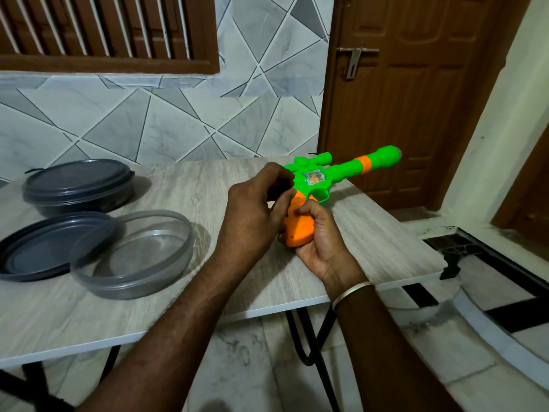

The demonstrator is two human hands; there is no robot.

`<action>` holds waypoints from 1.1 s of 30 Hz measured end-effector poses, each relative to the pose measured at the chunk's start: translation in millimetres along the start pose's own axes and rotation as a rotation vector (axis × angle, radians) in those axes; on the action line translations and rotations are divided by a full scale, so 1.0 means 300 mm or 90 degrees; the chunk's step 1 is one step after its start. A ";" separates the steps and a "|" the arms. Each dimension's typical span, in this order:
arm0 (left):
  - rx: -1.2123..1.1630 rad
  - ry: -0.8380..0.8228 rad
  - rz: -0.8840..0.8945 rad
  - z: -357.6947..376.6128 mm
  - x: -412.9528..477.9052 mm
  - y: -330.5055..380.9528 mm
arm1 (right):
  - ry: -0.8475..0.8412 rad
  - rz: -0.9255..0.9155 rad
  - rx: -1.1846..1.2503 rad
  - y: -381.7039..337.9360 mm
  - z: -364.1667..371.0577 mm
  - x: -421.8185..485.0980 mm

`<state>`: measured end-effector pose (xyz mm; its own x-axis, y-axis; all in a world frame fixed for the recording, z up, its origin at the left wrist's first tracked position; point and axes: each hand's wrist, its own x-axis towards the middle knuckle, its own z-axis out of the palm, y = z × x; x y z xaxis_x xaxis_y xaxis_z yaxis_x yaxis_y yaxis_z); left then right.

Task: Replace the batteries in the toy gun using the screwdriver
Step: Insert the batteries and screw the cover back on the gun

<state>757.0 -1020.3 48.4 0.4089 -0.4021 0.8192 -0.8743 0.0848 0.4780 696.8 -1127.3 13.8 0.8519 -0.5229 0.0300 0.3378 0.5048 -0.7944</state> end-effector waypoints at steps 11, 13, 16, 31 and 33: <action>0.022 -0.027 -0.009 -0.006 0.012 -0.011 | 0.015 0.009 -0.009 0.000 0.002 0.002; 0.008 -0.041 -0.009 -0.008 0.008 -0.007 | 0.014 0.003 -0.008 -0.004 0.005 -0.001; -0.025 -0.040 -0.019 -0.001 -0.001 -0.004 | 0.003 -0.004 -0.006 -0.004 0.006 -0.003; -0.076 -0.007 -0.079 0.002 -0.006 -0.023 | 0.000 0.003 -0.014 0.006 -0.005 0.009; -0.076 0.000 -0.076 0.004 -0.009 -0.027 | -0.002 0.001 -0.018 0.008 -0.008 0.011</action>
<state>762.6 -1020.9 42.0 0.5087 -0.4154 0.7541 -0.7818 0.1440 0.6067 699.5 -1129.2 10.5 0.8534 -0.5203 0.0306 0.3255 0.4860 -0.8111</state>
